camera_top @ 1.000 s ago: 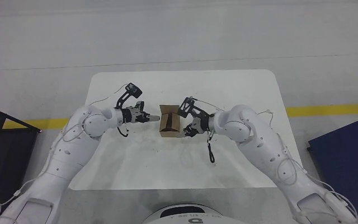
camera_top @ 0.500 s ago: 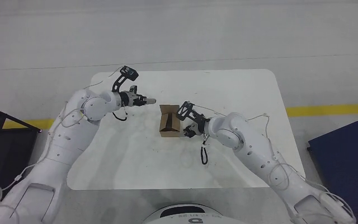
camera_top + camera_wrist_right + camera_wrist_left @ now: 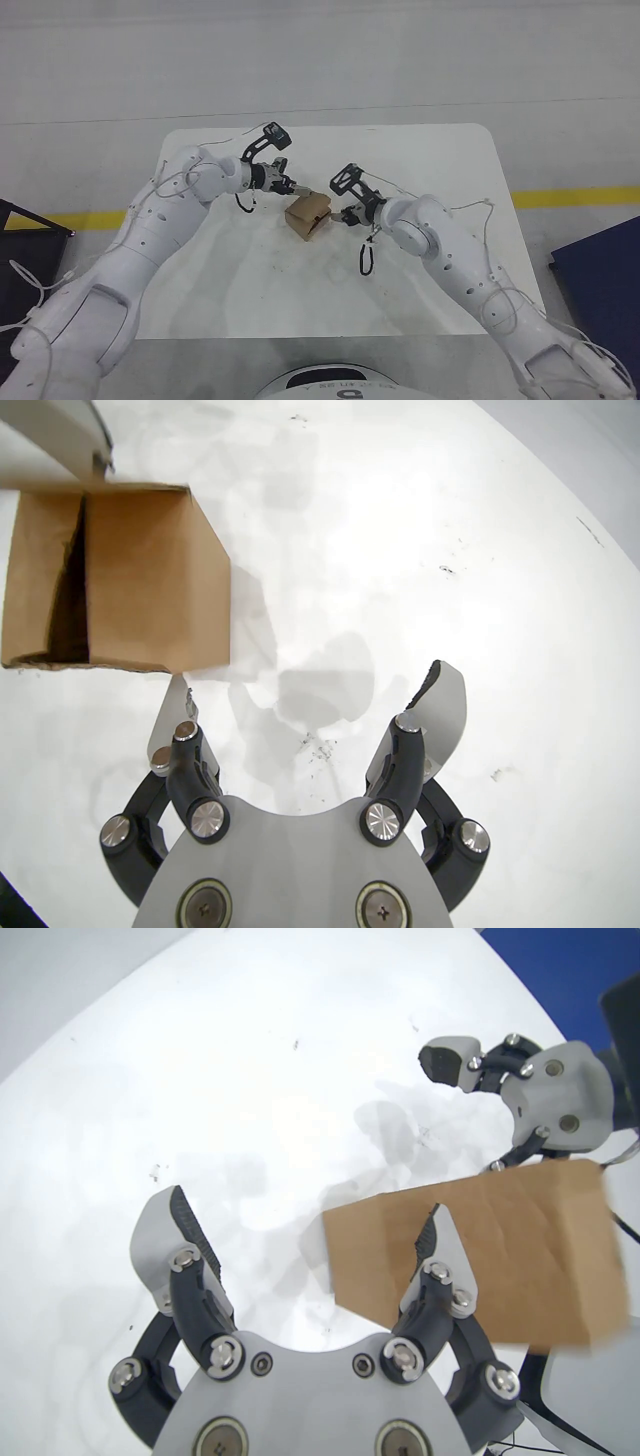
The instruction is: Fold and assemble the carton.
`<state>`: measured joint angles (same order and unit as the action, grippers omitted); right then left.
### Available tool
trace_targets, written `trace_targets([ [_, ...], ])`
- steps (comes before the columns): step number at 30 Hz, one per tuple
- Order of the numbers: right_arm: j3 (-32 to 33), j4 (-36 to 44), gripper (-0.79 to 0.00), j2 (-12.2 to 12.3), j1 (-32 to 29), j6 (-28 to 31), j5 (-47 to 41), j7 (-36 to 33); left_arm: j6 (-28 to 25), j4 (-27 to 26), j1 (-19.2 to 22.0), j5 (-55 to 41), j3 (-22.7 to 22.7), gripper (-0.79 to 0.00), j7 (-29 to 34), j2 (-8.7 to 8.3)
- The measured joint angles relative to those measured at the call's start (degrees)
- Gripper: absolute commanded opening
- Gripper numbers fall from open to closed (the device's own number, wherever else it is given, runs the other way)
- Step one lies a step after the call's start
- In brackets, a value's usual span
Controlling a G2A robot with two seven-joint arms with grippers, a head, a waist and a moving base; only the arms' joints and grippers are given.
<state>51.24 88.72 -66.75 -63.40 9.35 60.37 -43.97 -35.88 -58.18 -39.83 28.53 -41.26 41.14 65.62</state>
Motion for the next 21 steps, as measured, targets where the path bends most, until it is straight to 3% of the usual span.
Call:
trace_targets([
  [10, -0.8, -0.1, -0.009, -0.3, -0.4, 2.0, 0.5, -0.8, 1.2, -1.9, -0.7, 2.6, 0.5, 0.0, 2.2, 0.14],
  [21, 10.3, 9.7, 0.0, 2.4, -7.2, 6.0, -6.6, -6.2, 2.8, -4.7, -1.2, 5.4, 2.3, 0.0, 3.7, 0.98],
])
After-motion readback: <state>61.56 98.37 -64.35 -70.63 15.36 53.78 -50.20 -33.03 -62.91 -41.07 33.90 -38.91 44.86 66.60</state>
